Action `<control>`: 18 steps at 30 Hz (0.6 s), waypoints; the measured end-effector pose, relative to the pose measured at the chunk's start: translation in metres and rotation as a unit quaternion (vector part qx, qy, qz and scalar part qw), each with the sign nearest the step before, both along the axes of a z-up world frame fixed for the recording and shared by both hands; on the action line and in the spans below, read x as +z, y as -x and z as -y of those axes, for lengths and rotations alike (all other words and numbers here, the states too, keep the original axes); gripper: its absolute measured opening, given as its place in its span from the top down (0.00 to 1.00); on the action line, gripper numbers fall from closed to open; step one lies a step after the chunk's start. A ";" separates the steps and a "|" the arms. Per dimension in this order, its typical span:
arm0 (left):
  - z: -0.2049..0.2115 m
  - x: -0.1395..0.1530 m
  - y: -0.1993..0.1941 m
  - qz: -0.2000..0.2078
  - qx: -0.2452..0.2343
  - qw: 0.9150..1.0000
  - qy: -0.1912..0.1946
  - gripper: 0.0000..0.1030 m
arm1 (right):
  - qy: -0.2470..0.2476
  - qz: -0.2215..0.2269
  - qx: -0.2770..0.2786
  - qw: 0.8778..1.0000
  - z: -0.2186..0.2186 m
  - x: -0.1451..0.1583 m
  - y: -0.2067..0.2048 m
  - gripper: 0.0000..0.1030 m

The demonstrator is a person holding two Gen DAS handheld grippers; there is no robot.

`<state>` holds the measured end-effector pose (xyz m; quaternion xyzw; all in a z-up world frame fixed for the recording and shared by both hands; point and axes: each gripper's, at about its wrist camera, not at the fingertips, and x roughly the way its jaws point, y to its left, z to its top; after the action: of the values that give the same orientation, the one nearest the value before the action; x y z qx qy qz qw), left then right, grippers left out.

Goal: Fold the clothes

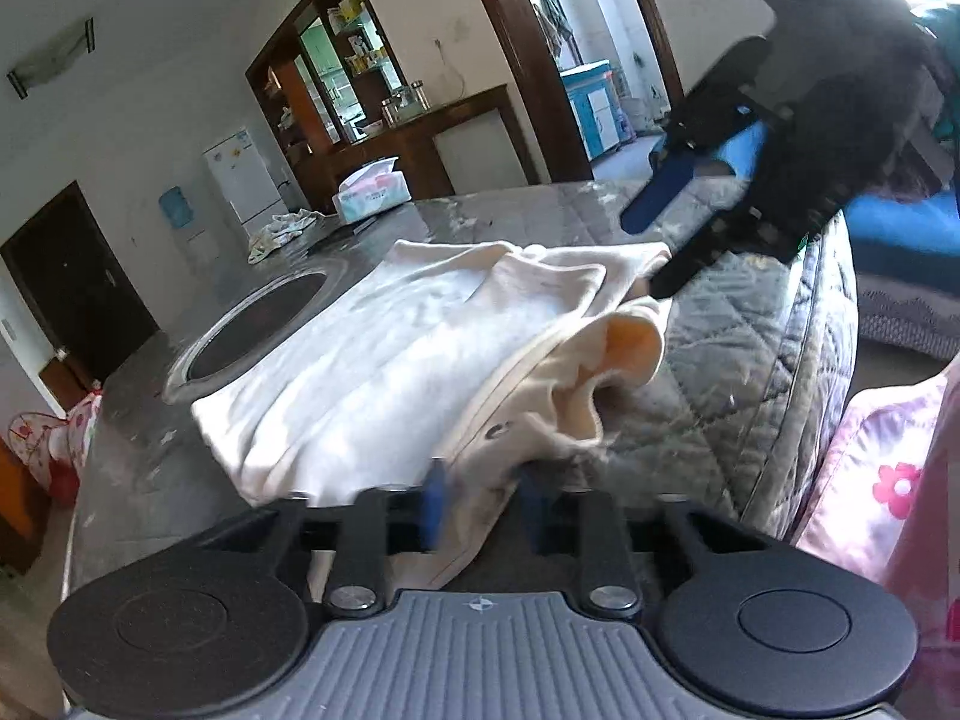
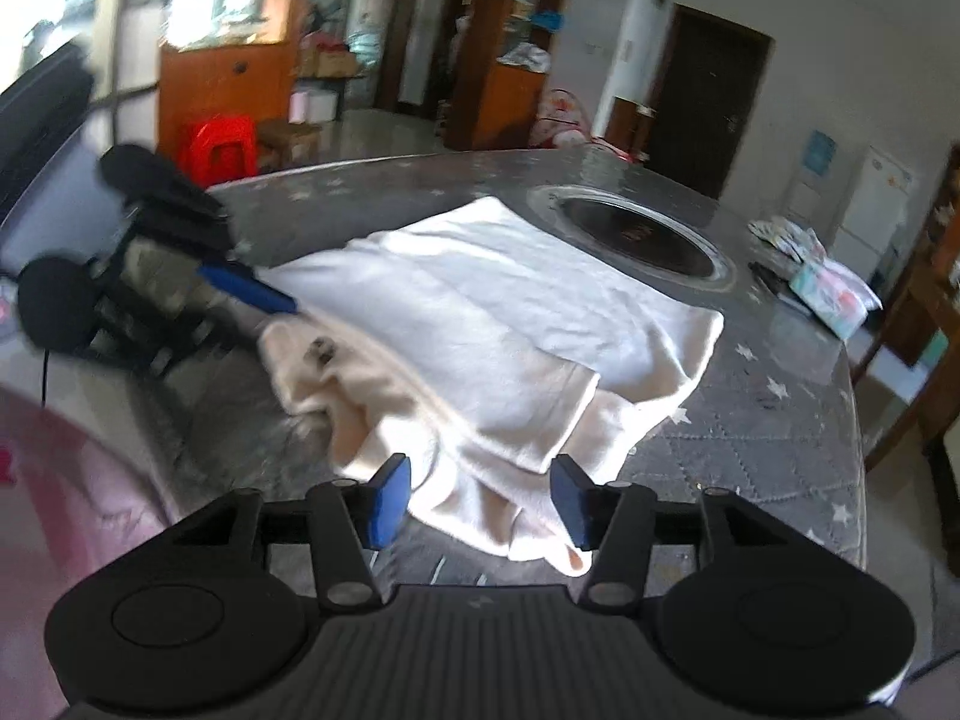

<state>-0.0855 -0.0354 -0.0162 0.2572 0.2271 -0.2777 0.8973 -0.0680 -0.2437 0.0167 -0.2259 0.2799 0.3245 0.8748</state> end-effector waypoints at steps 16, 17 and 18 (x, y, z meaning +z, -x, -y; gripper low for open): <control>-0.034 0.035 -0.079 -0.096 0.061 0.979 0.169 0.90 | 0.026 0.046 0.063 0.997 -0.029 -0.027 -0.021 0.51; -0.036 0.033 -0.082 -0.100 0.063 0.978 0.172 0.90 | 0.021 0.038 0.060 0.997 -0.029 -0.028 -0.025 0.54; -0.037 0.032 -0.082 -0.104 0.062 0.978 0.172 0.90 | 0.015 0.029 0.058 0.998 -0.029 -0.028 -0.030 0.64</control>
<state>-0.0034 0.0015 0.0155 0.0542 0.2832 -0.2815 0.9152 -0.0377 -0.2151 -0.0117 -0.2641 0.2458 0.3636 0.8589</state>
